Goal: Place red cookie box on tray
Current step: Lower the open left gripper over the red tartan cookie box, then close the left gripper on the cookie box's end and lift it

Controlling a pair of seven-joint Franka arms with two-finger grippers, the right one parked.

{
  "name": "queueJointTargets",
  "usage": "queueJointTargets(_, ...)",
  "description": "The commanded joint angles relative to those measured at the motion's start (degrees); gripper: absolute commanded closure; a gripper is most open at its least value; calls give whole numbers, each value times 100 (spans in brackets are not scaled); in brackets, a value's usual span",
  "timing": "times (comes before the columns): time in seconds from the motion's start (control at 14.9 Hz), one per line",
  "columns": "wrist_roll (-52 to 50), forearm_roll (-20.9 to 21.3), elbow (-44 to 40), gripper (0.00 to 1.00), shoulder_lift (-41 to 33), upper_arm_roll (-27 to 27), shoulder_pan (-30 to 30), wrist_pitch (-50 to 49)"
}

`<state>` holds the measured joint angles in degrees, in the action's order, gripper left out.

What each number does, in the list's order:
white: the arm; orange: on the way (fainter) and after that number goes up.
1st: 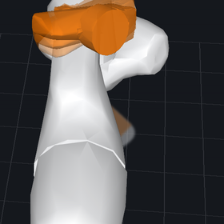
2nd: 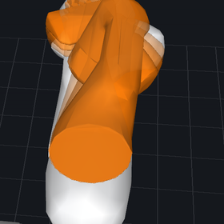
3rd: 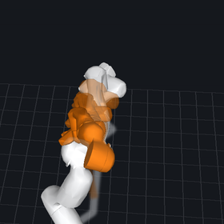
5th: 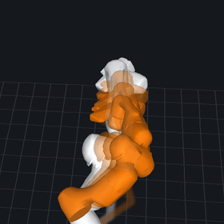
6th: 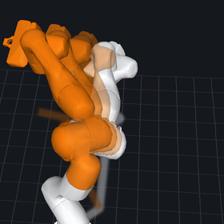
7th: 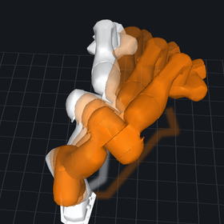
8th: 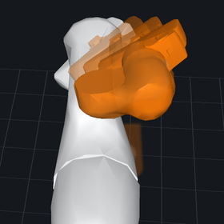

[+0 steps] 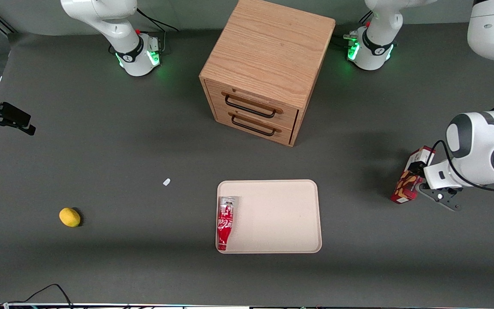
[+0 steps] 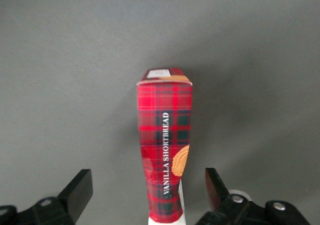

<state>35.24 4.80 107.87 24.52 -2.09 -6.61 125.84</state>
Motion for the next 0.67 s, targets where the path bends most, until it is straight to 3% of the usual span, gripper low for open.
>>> queueJointTargets(0.0, 115, 56, 243, 0, -71, 77, 1, 168)
queueJointTargets(0.2, 115, 56, 392, 0, -9, 86, 1, 475)
queueJointTargets(0.47, 115, 47, 621, 9, 17, 147, 1, 819)
queueJointTargets(0.61, 141, 47, 656, 28, 17, 147, -7, 810)
